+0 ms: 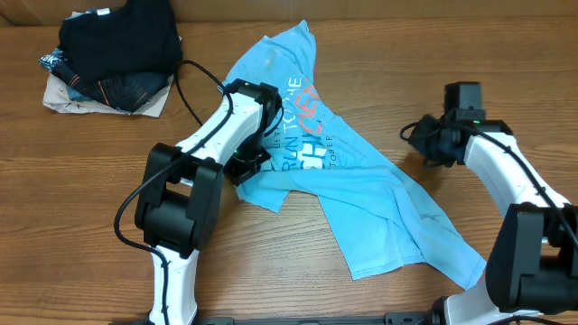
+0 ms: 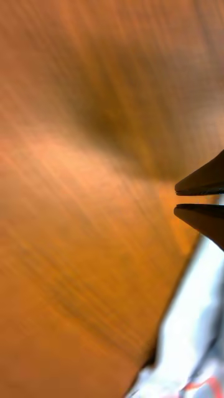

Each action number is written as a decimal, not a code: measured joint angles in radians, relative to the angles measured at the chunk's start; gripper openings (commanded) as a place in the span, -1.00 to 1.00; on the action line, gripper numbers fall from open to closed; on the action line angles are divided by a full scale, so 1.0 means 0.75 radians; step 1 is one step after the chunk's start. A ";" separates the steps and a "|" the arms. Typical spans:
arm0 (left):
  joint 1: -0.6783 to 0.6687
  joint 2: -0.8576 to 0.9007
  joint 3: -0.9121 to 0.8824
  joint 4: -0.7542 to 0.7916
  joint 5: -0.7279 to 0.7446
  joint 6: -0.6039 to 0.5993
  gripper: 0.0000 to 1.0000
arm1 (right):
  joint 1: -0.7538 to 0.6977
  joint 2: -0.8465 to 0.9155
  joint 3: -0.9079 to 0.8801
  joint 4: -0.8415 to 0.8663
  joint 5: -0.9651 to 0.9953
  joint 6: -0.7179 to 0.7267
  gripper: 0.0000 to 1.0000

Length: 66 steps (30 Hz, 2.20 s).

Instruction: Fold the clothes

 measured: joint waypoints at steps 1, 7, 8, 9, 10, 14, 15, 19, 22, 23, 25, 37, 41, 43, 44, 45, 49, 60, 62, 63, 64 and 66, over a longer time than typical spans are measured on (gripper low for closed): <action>0.000 0.000 0.000 0.028 0.014 0.001 -0.88 | -0.009 0.000 0.000 0.035 0.003 -0.001 -0.82; 0.000 0.000 0.000 0.119 0.065 0.001 -0.88 | -0.058 0.000 0.061 -0.044 0.006 -0.004 -0.58; 0.000 0.000 0.000 0.126 0.067 0.001 -0.88 | -0.063 0.000 0.085 -0.106 0.005 -0.008 -0.52; 0.000 0.000 0.000 0.134 0.066 0.001 -0.88 | -0.066 0.001 0.113 -0.171 -0.001 -0.009 -0.45; 0.000 0.000 0.000 0.142 0.066 0.001 -0.88 | -0.066 0.001 0.140 -0.231 -0.007 -0.014 -0.42; 0.000 0.000 0.000 0.153 0.065 0.000 -0.88 | -0.066 -0.002 0.310 -0.507 -0.083 -0.036 0.06; 0.000 0.000 0.000 0.153 0.065 0.001 -0.87 | -0.066 -0.010 0.375 -0.616 -0.149 -0.056 0.26; 0.000 0.000 0.000 0.174 0.065 0.001 -0.86 | -0.066 -0.058 0.411 -0.841 -0.351 -0.158 0.40; 0.000 0.000 0.000 0.182 0.065 0.001 -0.87 | -0.060 -0.066 0.413 -0.981 -0.427 -0.231 0.39; 0.000 0.000 0.000 0.183 0.065 0.001 -0.87 | -0.060 -0.066 0.413 -1.010 -0.440 -0.249 0.37; 0.001 0.000 0.000 0.184 0.065 0.001 -0.87 | -0.060 -0.067 0.413 -1.055 -0.460 -0.280 0.36; 0.113 0.000 0.000 0.182 0.089 0.024 -0.92 | 0.248 -0.294 0.374 -1.154 -0.379 -0.184 0.36; 0.137 -0.007 0.001 0.152 0.097 0.053 -0.91 | 0.329 -0.297 0.298 -1.061 -0.310 -0.066 0.39; 0.143 -0.014 0.019 0.104 0.087 0.062 -0.92 | 0.332 -0.296 0.266 -1.021 -0.292 -0.017 0.40; 0.145 -0.022 0.033 0.084 0.077 0.064 -0.92 | 0.333 -0.296 0.252 -1.000 -0.288 -0.001 0.42; 0.149 -0.034 0.049 0.069 0.066 0.066 -0.92 | 0.332 -0.296 0.237 -0.980 -0.282 0.010 0.43; 0.186 -0.132 0.121 0.029 0.033 0.067 -0.91 | 0.333 -0.296 0.173 -0.934 -0.269 0.043 0.45; 0.363 -0.420 0.162 0.013 0.006 0.066 -0.91 | 0.333 -0.296 0.030 -0.823 -0.297 0.065 0.50; 0.385 -0.441 0.162 0.010 0.004 0.067 -0.91 | 0.333 -0.296 0.000 -0.796 -0.326 0.065 0.50; 0.397 -0.452 0.162 0.010 0.001 0.066 -0.91 | 0.333 -0.296 -0.015 -0.780 -0.347 0.065 0.51; 0.408 -0.463 0.162 0.011 -0.001 0.067 -0.91 | 0.333 -0.296 -0.022 -0.770 -0.361 0.065 0.50; 0.431 -0.485 0.162 0.012 -0.001 0.067 -0.91 | 0.335 -0.296 -0.042 -0.737 -0.416 0.064 0.51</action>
